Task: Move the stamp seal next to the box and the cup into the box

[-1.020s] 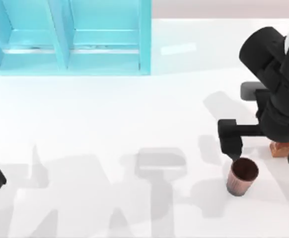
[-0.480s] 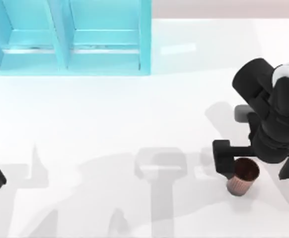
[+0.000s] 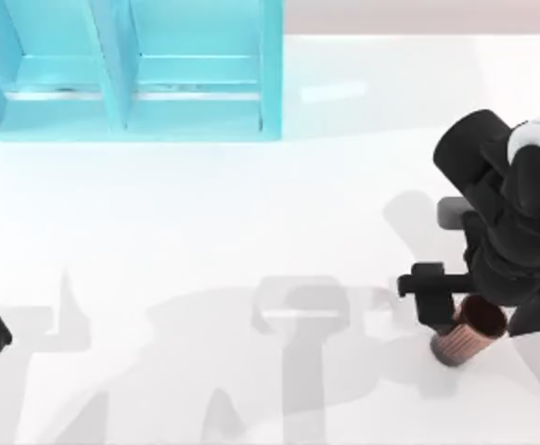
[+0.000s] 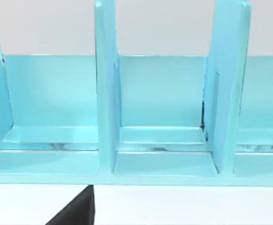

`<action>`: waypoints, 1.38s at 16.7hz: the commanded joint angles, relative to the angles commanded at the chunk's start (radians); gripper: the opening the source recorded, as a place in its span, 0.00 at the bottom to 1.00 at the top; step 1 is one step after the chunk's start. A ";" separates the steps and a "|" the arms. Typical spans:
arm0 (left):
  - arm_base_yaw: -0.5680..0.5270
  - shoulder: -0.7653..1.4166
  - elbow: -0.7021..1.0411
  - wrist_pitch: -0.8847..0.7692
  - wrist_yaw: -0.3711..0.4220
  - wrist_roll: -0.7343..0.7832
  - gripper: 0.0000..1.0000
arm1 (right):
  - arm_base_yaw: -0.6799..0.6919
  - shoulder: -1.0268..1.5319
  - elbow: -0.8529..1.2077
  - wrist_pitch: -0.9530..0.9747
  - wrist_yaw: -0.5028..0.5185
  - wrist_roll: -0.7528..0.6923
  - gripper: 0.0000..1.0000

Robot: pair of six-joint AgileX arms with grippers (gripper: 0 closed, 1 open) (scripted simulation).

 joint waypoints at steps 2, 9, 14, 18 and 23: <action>0.000 0.000 0.000 0.000 0.000 0.000 1.00 | 0.000 0.000 0.000 0.000 0.000 0.000 0.40; 0.000 0.000 0.000 0.000 0.000 0.000 1.00 | 0.000 0.000 0.000 0.000 0.000 0.000 0.00; 0.000 0.000 0.000 0.000 0.000 0.000 1.00 | 0.000 0.000 0.000 0.000 0.000 0.000 0.00; 0.000 0.000 0.000 0.000 0.000 0.000 1.00 | -0.017 -0.011 0.011 -0.017 0.000 -0.015 0.00; 0.000 0.000 0.000 0.000 0.000 0.000 1.00 | -0.185 -0.114 0.100 -0.227 0.000 -0.186 0.00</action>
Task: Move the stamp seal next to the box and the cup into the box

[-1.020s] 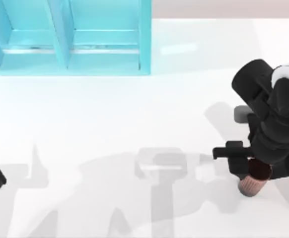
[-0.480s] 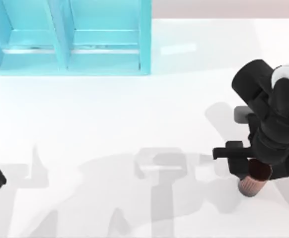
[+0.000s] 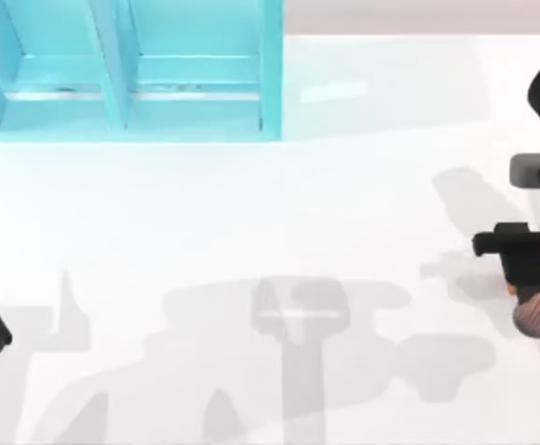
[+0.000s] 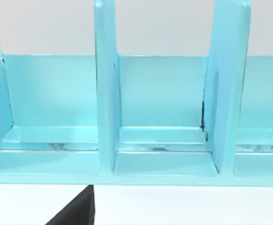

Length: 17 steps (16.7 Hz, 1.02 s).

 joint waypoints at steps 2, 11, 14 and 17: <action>0.000 0.000 0.000 0.000 0.000 0.000 1.00 | -0.083 -0.053 0.039 -0.096 0.000 -0.084 0.00; 0.000 0.000 0.000 0.000 0.000 0.000 1.00 | -0.162 -0.104 0.072 -0.162 0.015 -0.164 0.00; 0.000 0.000 0.000 0.000 0.000 0.000 1.00 | -0.262 -0.110 0.077 -0.160 0.089 -0.260 0.00; 0.000 0.000 0.000 0.000 0.000 0.000 1.00 | -0.452 -0.112 0.062 -0.157 0.156 -0.422 0.00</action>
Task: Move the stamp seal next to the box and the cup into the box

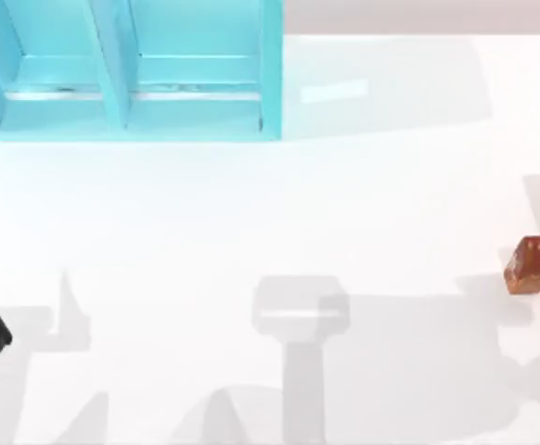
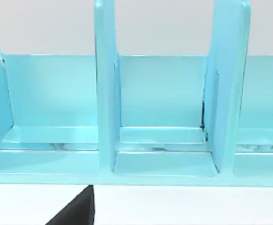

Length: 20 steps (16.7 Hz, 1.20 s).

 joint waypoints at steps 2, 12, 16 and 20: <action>0.000 0.000 0.000 0.000 0.000 0.000 1.00 | -0.143 -0.004 -0.018 0.006 0.012 -0.124 0.00; 0.000 0.000 0.000 0.000 0.000 0.000 1.00 | -0.429 -0.053 -0.073 0.050 -0.143 -0.462 0.00; 0.000 0.000 0.000 0.000 0.000 0.000 1.00 | -0.427 -0.046 -0.075 0.056 -0.142 -0.460 0.00; 0.000 0.000 0.000 0.000 0.000 0.000 1.00 | -0.437 -0.021 -0.125 0.125 -0.139 -0.462 0.00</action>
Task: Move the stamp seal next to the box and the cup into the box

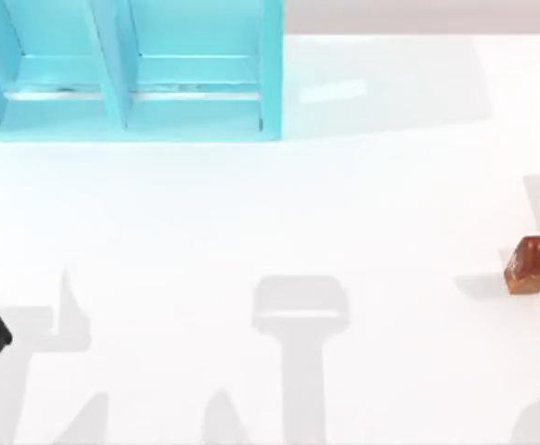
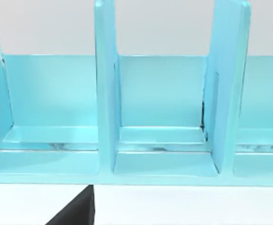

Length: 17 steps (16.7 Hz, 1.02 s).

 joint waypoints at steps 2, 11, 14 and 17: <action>0.000 0.000 0.000 0.000 0.000 0.000 1.00 | -0.002 0.012 -0.042 0.052 0.003 0.002 0.00; 0.000 0.000 0.000 0.000 0.000 0.000 1.00 | 0.009 0.029 -0.155 0.193 -0.005 0.002 0.00; 0.000 0.000 0.000 0.000 0.000 0.000 1.00 | 0.009 0.029 -0.155 0.193 -0.005 0.002 0.15; 0.000 0.000 0.000 0.000 0.000 0.000 1.00 | 0.009 0.029 -0.155 0.193 -0.005 0.002 0.38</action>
